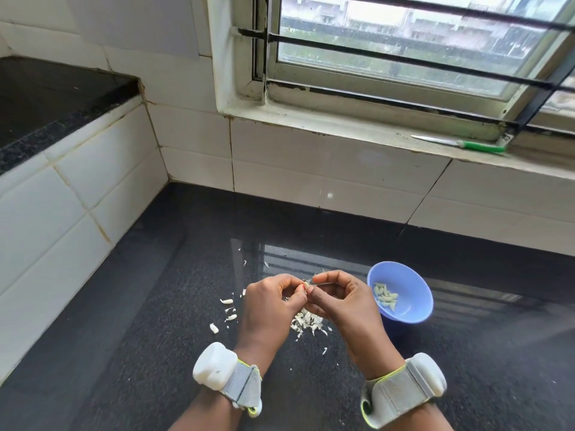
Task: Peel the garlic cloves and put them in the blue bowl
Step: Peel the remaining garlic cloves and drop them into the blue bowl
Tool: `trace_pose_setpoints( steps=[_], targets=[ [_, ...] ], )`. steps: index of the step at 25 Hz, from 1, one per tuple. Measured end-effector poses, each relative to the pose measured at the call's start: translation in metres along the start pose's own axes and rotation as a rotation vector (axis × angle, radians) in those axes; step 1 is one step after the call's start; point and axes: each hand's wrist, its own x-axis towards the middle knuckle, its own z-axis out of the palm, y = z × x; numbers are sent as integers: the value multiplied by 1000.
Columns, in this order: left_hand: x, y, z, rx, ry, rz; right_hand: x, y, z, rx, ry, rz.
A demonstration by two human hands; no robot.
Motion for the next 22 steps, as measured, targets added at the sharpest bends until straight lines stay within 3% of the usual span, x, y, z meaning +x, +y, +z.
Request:
trace_pose_setpoints(
  steps=[9,17,22],
  targets=[
    [3,-6,-5,-7,18,-45,1,1,-2,10,-12,41],
    [3,-9,-3,41,36,-64,3,-1,-6,325,-13,228],
    [2,-1,0,-80,0,-45,4,0,-5,269,0,133]
  ],
)
